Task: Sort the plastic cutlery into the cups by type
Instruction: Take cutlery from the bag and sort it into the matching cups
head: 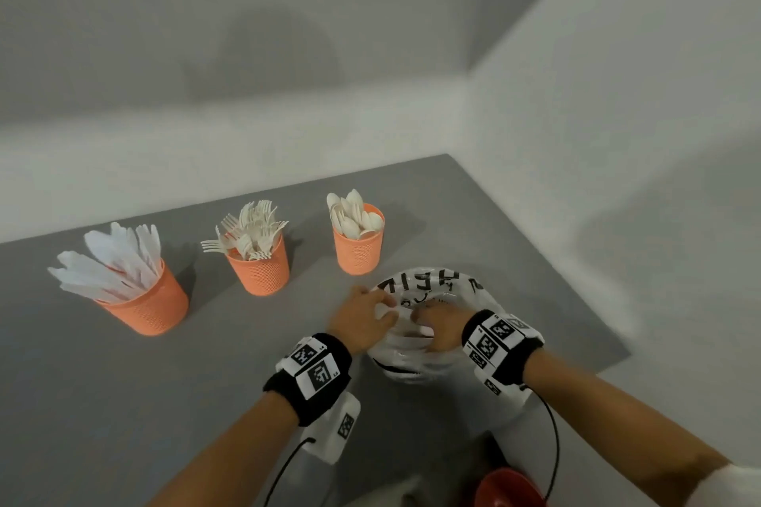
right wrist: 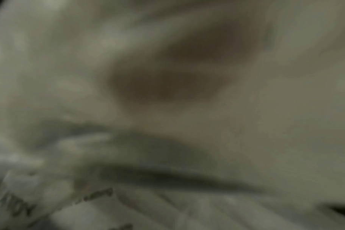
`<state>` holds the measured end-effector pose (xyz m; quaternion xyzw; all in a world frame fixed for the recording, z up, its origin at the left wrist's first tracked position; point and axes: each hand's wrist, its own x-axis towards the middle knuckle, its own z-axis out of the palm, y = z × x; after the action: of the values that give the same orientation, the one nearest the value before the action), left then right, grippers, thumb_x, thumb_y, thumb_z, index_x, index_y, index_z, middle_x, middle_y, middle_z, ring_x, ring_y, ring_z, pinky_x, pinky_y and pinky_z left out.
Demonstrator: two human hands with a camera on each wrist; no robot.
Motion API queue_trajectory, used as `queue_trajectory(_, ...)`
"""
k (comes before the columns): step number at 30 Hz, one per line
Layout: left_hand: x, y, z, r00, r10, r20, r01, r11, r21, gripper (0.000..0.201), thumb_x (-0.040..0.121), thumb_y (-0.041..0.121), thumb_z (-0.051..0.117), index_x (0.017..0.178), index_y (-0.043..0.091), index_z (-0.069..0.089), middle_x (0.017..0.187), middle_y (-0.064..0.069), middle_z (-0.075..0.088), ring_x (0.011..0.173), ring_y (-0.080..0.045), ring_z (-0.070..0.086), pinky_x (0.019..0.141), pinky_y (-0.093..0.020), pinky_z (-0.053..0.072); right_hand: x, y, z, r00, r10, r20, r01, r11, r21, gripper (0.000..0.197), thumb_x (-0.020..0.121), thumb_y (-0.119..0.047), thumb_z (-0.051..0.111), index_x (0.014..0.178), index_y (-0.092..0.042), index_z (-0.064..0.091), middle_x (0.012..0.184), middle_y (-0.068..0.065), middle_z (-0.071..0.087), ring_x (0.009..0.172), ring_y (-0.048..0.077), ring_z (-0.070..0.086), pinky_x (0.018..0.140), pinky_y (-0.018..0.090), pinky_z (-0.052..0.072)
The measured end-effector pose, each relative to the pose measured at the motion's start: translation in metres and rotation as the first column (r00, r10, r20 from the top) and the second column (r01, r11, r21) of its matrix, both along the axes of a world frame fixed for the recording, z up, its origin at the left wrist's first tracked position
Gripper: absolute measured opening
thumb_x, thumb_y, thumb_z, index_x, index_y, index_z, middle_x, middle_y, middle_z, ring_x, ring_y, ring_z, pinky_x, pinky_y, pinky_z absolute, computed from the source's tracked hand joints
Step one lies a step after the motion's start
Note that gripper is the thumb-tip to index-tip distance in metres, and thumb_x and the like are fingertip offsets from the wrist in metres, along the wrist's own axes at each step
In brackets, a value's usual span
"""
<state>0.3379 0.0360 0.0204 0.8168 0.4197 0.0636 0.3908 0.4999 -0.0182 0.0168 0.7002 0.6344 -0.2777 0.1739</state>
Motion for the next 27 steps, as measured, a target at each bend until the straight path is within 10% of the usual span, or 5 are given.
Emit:
queue_trajectory(17,0.006,0.003,0.015,0.998,0.024,-0.062,-0.025,0.999,-0.021,0.032,0.093,0.018,0.049,0.122,0.008,0.054,0.131,-0.010,0.053,0.121,-0.023,0.048,0.099,-0.027,0.036,-0.006,-0.006,-0.022,0.996,-0.089,-0.020,0.091,0.984,0.152,0.026,0.093,-0.017,0.050,0.116,-0.006,0.056,0.122,0.012,0.060,0.115,0.028,0.054,0.100,0.034,0.041)
queue_trajectory(27,0.004,0.004,0.019,0.995,0.098,-0.001,-0.098,0.995,-0.019,0.032,0.091,0.011,0.049,0.122,0.005,0.054,0.129,-0.013,0.054,0.115,-0.029,0.053,0.094,-0.033,0.043,0.005,-0.007,-0.011,0.977,-0.189,-0.097,0.206,0.953,0.223,0.059,0.080,-0.040,0.066,0.130,-0.014,0.050,0.129,0.006,0.058,0.119,0.023,0.054,0.102,0.034,0.042)
